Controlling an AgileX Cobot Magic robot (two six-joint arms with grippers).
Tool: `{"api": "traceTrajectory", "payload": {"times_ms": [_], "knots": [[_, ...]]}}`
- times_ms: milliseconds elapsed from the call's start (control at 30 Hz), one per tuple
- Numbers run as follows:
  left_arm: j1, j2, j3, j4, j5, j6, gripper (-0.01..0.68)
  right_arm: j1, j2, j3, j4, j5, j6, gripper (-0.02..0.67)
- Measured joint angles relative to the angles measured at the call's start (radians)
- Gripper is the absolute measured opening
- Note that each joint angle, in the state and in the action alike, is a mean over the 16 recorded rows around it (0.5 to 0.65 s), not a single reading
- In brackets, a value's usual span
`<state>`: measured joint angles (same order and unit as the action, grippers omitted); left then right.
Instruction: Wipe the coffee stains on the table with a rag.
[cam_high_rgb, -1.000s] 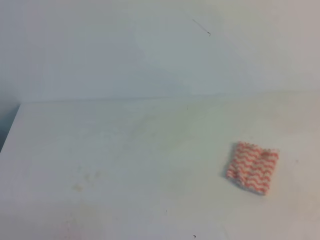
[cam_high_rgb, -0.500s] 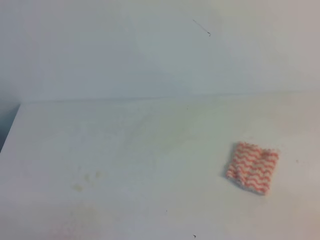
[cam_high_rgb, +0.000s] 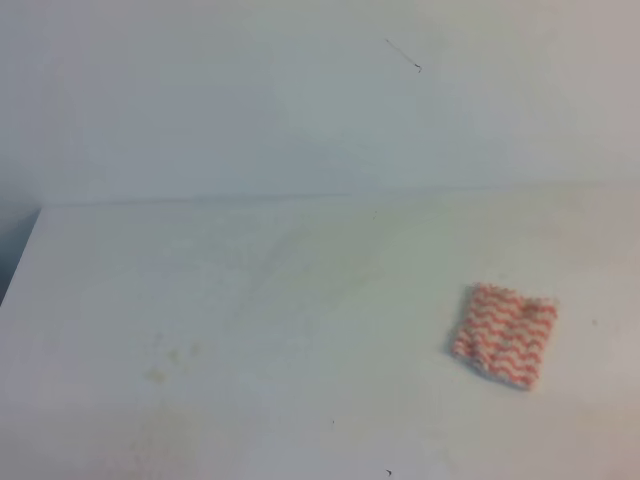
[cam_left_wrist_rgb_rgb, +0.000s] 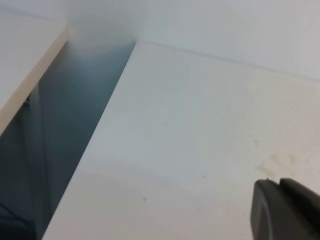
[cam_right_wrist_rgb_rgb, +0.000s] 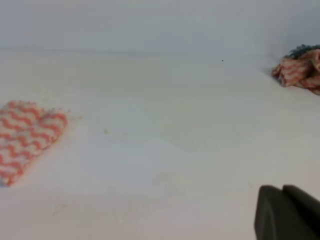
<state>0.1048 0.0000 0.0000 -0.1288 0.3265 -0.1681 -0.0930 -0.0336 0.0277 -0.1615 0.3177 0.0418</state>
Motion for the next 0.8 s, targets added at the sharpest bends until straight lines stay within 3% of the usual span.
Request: {"api": "traceTrajectory", "payload": {"times_ms": [800], "knots": [[0.0, 0.0, 0.0, 0.0, 0.0, 0.0, -0.001, -0.048, -0.004, 0.004, -0.002, -0.02, 0.0, -0.004]]}}
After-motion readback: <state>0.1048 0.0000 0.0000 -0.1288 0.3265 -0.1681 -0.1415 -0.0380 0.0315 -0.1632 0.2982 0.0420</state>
